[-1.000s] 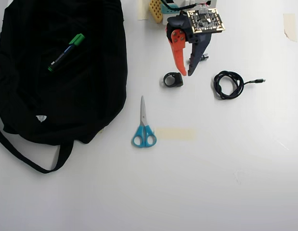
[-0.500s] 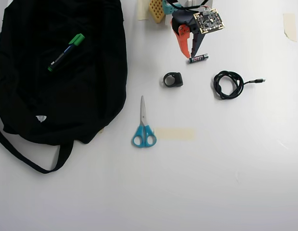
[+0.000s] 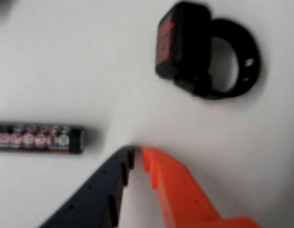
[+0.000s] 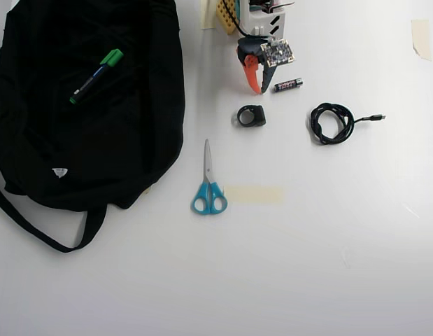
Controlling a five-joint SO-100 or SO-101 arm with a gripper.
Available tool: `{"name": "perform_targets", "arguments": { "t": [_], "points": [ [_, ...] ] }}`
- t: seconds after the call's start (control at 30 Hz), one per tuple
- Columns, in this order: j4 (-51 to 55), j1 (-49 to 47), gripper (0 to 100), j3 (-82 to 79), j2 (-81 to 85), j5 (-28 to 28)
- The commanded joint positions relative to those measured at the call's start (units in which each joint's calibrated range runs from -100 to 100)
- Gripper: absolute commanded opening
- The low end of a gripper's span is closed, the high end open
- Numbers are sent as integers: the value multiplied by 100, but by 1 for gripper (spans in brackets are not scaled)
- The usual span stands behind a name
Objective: Put the green marker into the black bag
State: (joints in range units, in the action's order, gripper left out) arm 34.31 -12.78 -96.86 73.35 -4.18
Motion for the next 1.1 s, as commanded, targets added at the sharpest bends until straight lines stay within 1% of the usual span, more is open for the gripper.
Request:
{"name": "perform_targets", "arguments": {
  "t": [0.0,0.1,0.27,0.57,0.8,0.9,1.07],
  "points": [
    [-11,299,2,-288,391,-44],
    [523,732,2,-288,499,-44],
    [1634,1054,2,-288,839,-33],
    [3322,994,2,-252,2590,14],
    [3477,1062,2,-243,2624,14],
    [3830,1054,2,-243,2632,-28],
    [3804,1009,2,-243,2615,-28]
  ]
}}
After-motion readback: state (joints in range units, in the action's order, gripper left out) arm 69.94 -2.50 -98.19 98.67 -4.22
